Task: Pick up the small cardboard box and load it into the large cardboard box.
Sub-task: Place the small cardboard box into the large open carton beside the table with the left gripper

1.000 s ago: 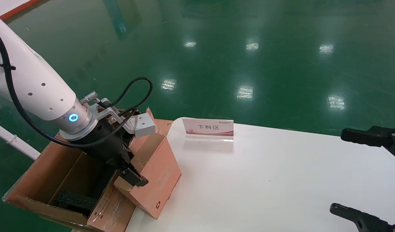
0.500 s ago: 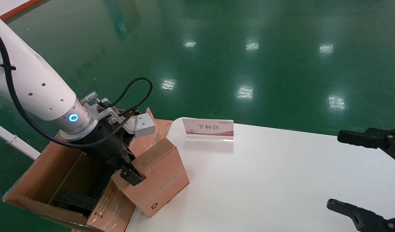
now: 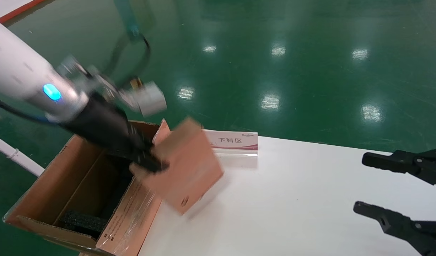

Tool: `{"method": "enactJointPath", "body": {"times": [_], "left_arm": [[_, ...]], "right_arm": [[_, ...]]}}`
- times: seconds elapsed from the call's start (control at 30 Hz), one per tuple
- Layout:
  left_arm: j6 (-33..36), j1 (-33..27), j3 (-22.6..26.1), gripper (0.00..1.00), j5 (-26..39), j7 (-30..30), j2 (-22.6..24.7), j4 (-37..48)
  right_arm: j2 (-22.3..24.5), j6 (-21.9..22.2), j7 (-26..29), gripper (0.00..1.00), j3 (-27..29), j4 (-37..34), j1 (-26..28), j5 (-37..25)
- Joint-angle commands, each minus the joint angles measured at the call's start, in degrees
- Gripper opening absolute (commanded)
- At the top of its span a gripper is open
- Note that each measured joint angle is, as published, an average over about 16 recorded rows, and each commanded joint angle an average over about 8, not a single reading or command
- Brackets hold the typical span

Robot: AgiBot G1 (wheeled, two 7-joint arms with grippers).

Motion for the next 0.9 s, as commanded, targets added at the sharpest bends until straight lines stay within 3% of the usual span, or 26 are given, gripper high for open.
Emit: {"method": "enactJointPath", "body": {"times": [0.03, 0.23, 0.37, 0.67, 0.9], "left_arm": [[0.14, -2.06, -1.49, 0.00, -1.47, 0.50, -0.81, 1.07], [2.20, -9.56, -3.11, 0.00, -1.08, 2.88, 0.45, 8.30], [3.40, -14.98, -0.58, 0.00, 0.34, 4.56, 1.69, 12.85], [3.88, -26.97, 13.35, 0.00, 3.27, 7.63, 2.18, 19.09], [3.99, -29.91, 26.25, 0.00, 1.06, 8.38, 2.96, 21.66]], "right_arm": [[0.00, 0.00, -0.01, 0.00, -0.01, -0.01, 0.01, 0.00], [0.01, 0.00, -0.02, 0.00, -0.03, -0.01, 0.01, 0.02], [0.01, 0.01, -0.03, 0.00, -0.05, -0.01, 0.02, 0.03], [0.03, 0.02, -0.04, 0.00, -0.08, -0.01, 0.03, 0.05], [0.04, 0.03, -0.06, 0.00, -0.11, -0.01, 0.03, 0.07]]}}
